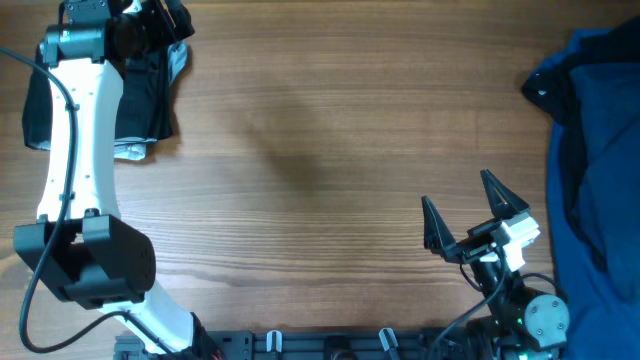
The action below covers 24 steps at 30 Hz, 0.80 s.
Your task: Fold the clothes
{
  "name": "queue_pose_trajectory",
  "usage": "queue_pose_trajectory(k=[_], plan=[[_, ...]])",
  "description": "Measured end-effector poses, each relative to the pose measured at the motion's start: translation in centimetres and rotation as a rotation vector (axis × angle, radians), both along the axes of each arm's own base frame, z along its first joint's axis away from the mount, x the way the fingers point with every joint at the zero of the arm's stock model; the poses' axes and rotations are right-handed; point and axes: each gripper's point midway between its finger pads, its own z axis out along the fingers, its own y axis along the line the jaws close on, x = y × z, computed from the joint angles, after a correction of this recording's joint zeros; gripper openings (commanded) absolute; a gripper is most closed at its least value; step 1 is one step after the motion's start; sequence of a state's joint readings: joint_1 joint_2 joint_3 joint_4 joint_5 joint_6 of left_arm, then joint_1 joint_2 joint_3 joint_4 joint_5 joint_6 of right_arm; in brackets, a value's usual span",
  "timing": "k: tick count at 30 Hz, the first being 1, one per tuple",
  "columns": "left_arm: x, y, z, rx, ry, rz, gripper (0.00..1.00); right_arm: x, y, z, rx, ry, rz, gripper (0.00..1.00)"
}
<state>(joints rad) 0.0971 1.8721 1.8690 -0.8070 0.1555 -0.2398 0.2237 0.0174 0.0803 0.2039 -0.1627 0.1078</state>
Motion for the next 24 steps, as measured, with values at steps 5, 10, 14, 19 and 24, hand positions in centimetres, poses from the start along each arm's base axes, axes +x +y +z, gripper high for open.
queue_pose_trajectory(k=[5,10,14,19,24], plan=[[0.0,0.0,0.0,-0.002,0.000,0.002,1.00,0.9,-1.0,-1.7,0.007,0.029,-0.061,0.99],[0.0,0.0,0.0,-0.002,0.001,0.002,1.00,1.4,-2.0,-3.0,0.003,0.054,-0.109,1.00],[0.0,0.0,0.0,-0.002,0.000,0.002,1.00,1.9,-2.3,-5.0,-0.015,0.137,-0.125,0.99],[0.0,0.0,0.0,-0.002,0.000,0.002,1.00,2.2,-2.8,-7.8,-0.034,0.248,-0.159,1.00],[0.0,0.0,0.0,-0.002,0.000,0.002,1.00,2.5,-4.0,-8.2,-0.037,0.265,-0.231,1.00]])
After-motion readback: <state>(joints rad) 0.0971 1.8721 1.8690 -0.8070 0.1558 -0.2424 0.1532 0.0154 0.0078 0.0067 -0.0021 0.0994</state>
